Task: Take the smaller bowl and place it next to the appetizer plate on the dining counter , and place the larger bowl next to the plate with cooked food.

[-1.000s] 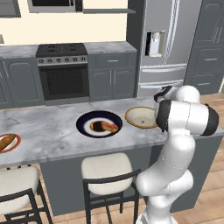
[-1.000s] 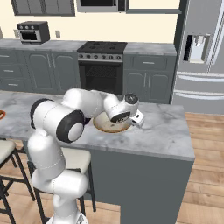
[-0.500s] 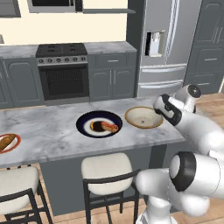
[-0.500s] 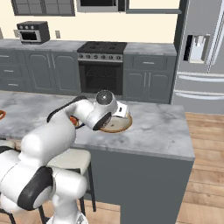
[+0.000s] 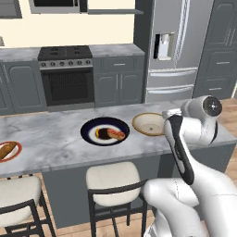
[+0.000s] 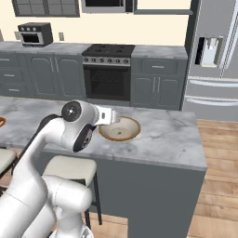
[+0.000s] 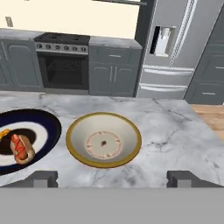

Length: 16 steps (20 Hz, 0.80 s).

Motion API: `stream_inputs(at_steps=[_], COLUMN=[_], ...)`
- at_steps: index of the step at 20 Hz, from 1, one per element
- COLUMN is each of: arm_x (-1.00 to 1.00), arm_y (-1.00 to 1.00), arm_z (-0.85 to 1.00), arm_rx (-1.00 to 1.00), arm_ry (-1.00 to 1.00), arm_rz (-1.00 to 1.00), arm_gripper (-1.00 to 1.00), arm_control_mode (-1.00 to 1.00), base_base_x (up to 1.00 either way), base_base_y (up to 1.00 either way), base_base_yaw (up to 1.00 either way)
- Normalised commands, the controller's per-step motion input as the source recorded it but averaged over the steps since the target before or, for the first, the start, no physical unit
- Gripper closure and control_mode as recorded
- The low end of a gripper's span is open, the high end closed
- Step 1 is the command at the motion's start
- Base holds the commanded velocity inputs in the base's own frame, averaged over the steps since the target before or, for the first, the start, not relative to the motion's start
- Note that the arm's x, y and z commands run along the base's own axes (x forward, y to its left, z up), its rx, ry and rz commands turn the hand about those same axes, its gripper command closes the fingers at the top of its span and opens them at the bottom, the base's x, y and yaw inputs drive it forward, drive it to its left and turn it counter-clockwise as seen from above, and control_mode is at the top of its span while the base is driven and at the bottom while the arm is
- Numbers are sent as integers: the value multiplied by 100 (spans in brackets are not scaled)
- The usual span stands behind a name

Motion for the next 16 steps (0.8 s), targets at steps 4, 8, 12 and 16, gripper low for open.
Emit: stream_inputs(at_steps=[4, 8, 12, 16], arm_x=[-44, -41, -73, -53], arm_y=[37, -2, 2, -1], arm_z=[66, 34, 0, 0], arm_rx=[9, 13, -3, -1], arm_ry=[0, 3, -3, 3], arm_rz=[3, 7, 2, 0], arm_gripper=[-100, -100, -100, -100], arm_control_mode=[-100, -100, -100, 100], base_base_x=[0, 0, 0, -16], base_base_y=[0, 0, 0, -5], base_base_yaw=[0, 0, 0, -1])
